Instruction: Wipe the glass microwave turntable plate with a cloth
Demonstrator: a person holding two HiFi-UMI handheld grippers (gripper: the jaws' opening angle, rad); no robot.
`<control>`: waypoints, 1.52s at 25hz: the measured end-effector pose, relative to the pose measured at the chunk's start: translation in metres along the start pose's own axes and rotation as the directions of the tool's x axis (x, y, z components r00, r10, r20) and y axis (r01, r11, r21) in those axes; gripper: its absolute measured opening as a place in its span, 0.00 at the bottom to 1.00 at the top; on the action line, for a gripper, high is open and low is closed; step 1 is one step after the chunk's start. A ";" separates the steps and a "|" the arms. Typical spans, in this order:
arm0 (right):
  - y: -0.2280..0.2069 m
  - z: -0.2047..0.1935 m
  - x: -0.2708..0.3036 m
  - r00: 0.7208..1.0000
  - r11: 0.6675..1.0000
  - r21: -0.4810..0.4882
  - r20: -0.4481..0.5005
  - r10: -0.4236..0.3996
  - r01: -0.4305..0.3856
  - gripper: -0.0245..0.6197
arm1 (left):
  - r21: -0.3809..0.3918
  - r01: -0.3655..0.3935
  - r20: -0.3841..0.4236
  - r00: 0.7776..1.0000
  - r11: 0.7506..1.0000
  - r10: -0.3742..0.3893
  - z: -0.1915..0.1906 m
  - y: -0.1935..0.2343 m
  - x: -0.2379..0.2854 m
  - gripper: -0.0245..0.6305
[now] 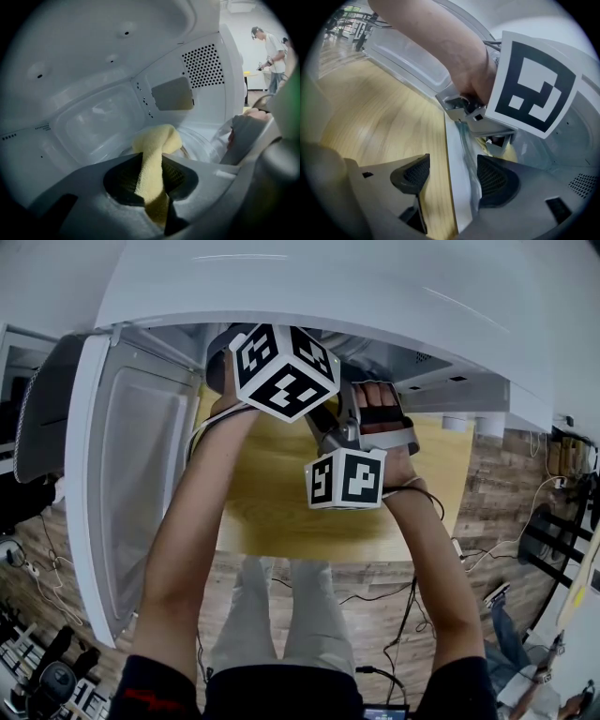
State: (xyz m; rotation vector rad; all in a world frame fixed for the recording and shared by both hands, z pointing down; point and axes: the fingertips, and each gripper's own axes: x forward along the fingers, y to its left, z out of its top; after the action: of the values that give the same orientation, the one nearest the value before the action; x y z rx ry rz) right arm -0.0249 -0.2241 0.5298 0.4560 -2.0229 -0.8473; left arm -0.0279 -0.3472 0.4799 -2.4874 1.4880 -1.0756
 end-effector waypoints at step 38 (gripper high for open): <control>-0.002 -0.002 0.000 1.000 0.999 0.023 -0.004 -0.022 0.022 0.49 | 0.026 -0.073 0.010 0.997 0.997 0.073 -0.011 0.007 -0.009 0.13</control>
State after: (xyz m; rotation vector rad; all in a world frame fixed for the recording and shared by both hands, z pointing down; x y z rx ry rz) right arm -0.0237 -0.2262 0.5291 0.4939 -2.0292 -0.8366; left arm -0.0422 -0.3404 0.4802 -2.3975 1.5386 -1.0634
